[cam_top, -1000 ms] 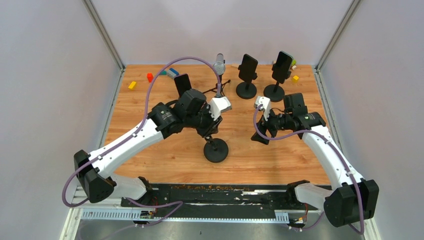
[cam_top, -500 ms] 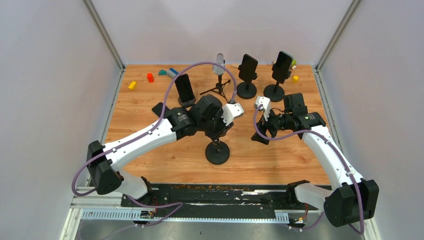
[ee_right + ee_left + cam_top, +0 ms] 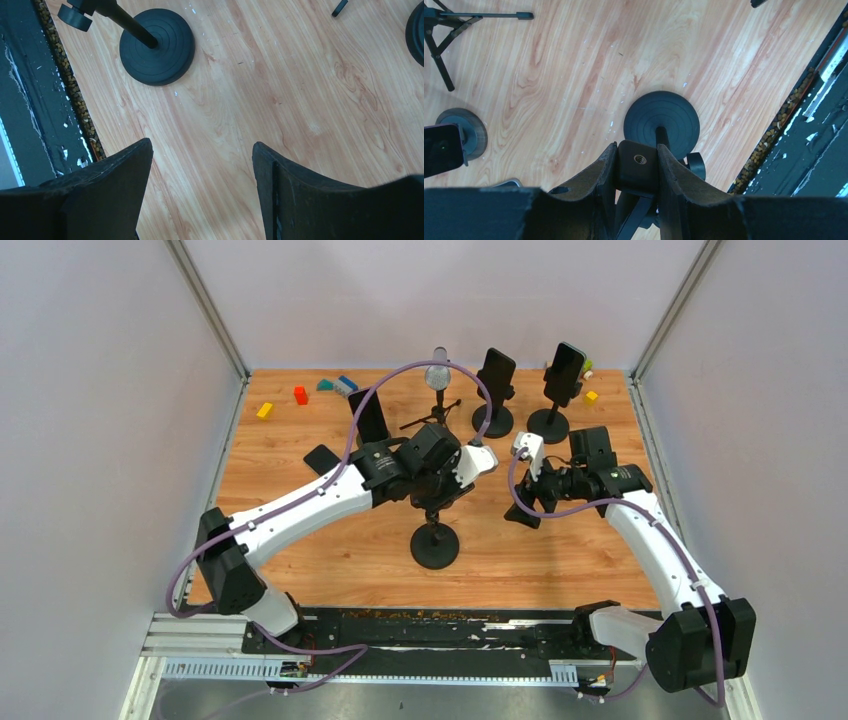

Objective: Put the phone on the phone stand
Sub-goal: Place the phone stand at the center of the board.

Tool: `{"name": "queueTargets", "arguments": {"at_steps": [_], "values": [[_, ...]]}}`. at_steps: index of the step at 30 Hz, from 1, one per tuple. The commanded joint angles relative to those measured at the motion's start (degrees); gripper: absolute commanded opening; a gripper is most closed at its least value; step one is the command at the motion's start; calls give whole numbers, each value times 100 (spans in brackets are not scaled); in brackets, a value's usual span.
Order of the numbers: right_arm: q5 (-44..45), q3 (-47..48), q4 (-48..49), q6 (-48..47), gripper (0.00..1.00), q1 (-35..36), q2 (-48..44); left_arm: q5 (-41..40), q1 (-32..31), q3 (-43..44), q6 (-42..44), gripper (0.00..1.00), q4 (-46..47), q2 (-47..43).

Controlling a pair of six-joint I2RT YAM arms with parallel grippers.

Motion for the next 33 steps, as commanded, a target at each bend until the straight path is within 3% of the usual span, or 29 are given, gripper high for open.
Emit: {"name": "queueTargets", "arguments": {"at_steps": [1,6,10,13,18,22,26,33], "values": [[-115,-11,157,-119,74,-24,46,-185,-55,345,339,0,-1053,384],[-115,-13,160,-123,74,-27,54,-215,-60,647,460,1,-1501,614],[-141,-13,164,-123,74,-29,51,-211,-57,769,505,12,-1552,590],[-198,-14,152,-116,74,-24,73,-211,-59,829,543,30,-1438,479],[-278,-11,157,-82,74,-28,73,-211,-57,822,655,75,-970,30],[-331,-14,153,-71,74,-23,45,-200,-59,792,782,91,-704,-378],[-368,-3,152,-53,74,-29,6,-155,-59,583,956,99,-532,-859],[-487,1,152,-29,74,-20,-151,-211,-59,-61,1118,100,-274,-1595]]}}
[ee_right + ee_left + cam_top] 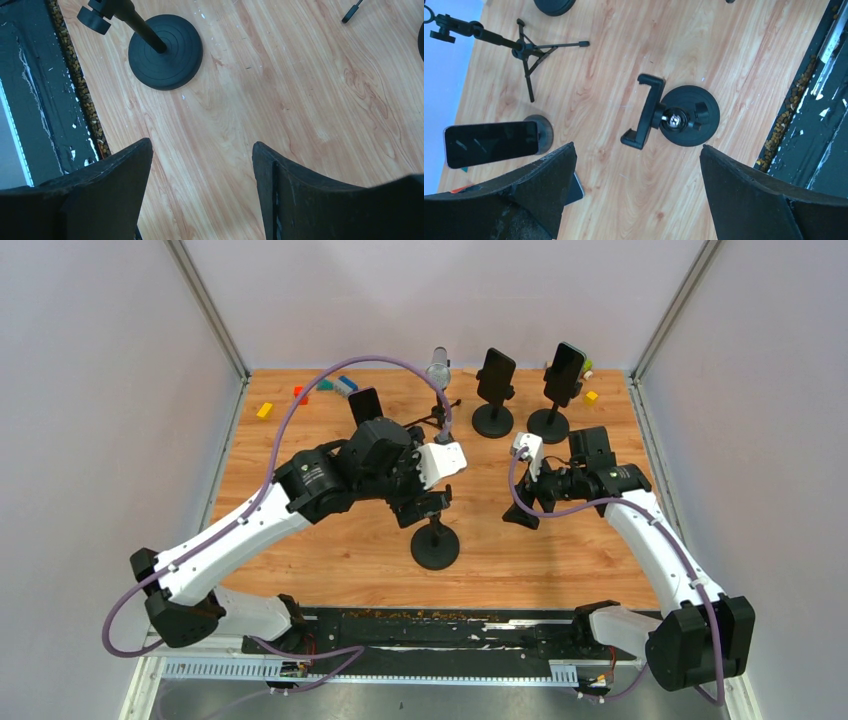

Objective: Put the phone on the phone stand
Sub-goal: Place the phone stand at the center of the board, then adjust the phone stand at the center of the board.

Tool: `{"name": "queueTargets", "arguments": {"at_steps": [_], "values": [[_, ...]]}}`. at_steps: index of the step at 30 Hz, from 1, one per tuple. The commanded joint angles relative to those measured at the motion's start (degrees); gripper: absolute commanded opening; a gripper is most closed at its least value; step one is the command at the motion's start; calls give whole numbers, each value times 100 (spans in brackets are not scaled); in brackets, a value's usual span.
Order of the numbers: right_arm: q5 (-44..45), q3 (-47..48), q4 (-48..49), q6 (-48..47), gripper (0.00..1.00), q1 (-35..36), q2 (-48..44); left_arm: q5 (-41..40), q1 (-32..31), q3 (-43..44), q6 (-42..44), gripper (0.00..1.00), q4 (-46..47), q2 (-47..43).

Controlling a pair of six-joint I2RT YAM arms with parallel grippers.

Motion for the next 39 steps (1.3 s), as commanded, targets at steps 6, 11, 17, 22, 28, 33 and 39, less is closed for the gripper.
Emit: {"name": "queueTargets", "arguments": {"at_steps": [6,11,17,22,28,33,39], "values": [[-709,13,152,9,74,-5,-352,-14,-22,-918,545,100,624,-600],[-887,-16,587,571,72,233,-590,-118,39,-1292,745,100,713,-867],[-376,41,1107,809,72,1194,-647,245,601,-1760,768,100,831,-1205],[-182,155,1325,895,72,1941,-235,425,1051,-1934,875,100,706,-1398],[108,179,1623,977,72,2693,227,789,1666,-2073,852,100,591,-1619],[422,306,1884,1256,71,3030,536,1056,2020,-2108,782,100,548,-1682],[942,377,2230,1595,71,3262,663,1188,2239,-2270,724,100,562,-1912]]}}
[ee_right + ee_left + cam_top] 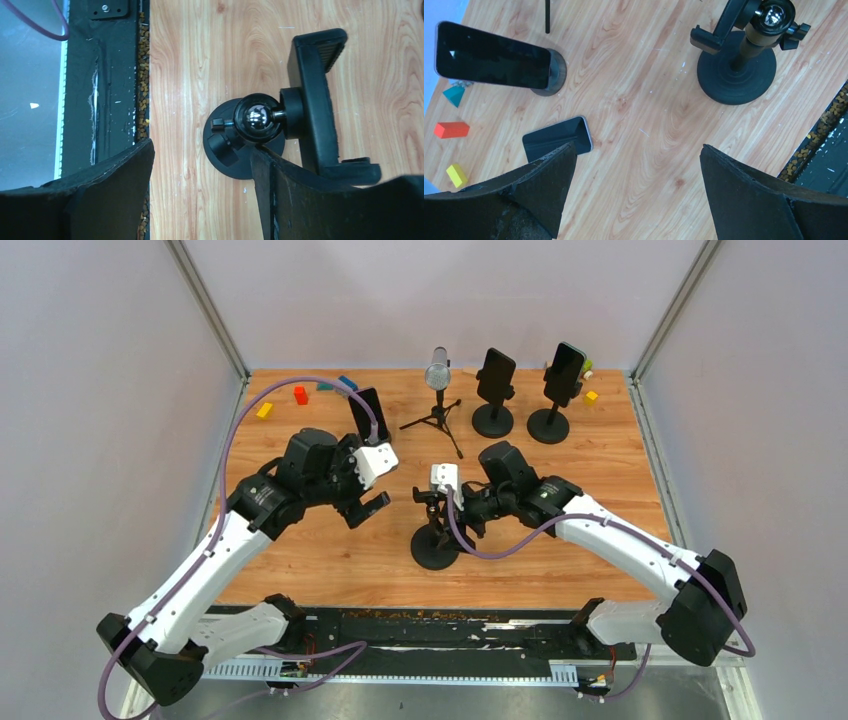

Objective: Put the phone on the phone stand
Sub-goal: Adjust the phone stand at the center of the board.

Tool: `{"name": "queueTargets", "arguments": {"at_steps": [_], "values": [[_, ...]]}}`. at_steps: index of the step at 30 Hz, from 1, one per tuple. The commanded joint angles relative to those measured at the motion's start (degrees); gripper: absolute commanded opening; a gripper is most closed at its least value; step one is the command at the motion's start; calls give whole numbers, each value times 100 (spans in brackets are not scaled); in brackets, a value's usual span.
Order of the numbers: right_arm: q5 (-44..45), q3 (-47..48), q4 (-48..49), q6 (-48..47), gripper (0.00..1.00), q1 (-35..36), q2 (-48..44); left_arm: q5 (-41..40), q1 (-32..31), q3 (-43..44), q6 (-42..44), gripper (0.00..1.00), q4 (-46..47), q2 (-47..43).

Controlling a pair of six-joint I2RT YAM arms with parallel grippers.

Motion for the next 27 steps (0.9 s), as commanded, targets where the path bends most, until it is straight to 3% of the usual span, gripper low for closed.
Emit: {"name": "queueTargets", "arguments": {"at_steps": [1,9,16,27], "values": [[538,335,565,402,71,130,86,258,146,-149,-25,100,24,-286],[851,582,672,670,69,238,337,409,251,-333,-79,100,46,-566],[1749,532,866,872,64,353,329,433,251,-464,-87,100,108,-617],[2601,302,769,280,58,310,-37,509,261,-544,-82,100,185,-607]]}}
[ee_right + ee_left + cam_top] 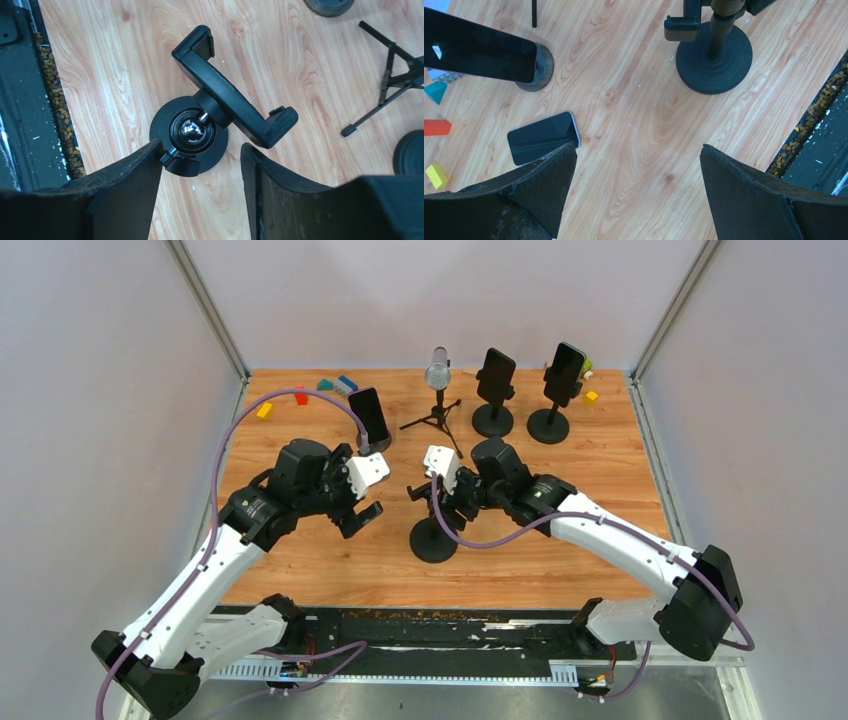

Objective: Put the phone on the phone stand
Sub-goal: Adjust the phone stand at the center of the board.

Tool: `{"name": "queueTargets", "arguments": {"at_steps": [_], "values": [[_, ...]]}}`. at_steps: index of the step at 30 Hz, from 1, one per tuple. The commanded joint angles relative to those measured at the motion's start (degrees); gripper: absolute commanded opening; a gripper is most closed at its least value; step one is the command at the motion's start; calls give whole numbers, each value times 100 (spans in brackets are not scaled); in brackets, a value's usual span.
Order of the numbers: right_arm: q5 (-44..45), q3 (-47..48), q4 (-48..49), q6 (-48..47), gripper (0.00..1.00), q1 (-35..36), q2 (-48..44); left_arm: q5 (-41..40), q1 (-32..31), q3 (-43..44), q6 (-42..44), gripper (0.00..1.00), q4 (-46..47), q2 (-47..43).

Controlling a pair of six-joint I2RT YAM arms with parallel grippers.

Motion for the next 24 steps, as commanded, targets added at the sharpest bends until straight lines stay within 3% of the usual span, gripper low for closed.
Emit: {"name": "queueTargets", "arguments": {"at_steps": [1,8,24], "values": [[520,4,141,-277,58,-33,-254,148,28,-48,-37,100,187,-78],[-396,-127,-141,-284,61,-94,-118,186,33,-125,-24,100,266,-134],[645,-61,-283,-951,63,-275,321,131,33,-390,73,100,315,-400]]}}
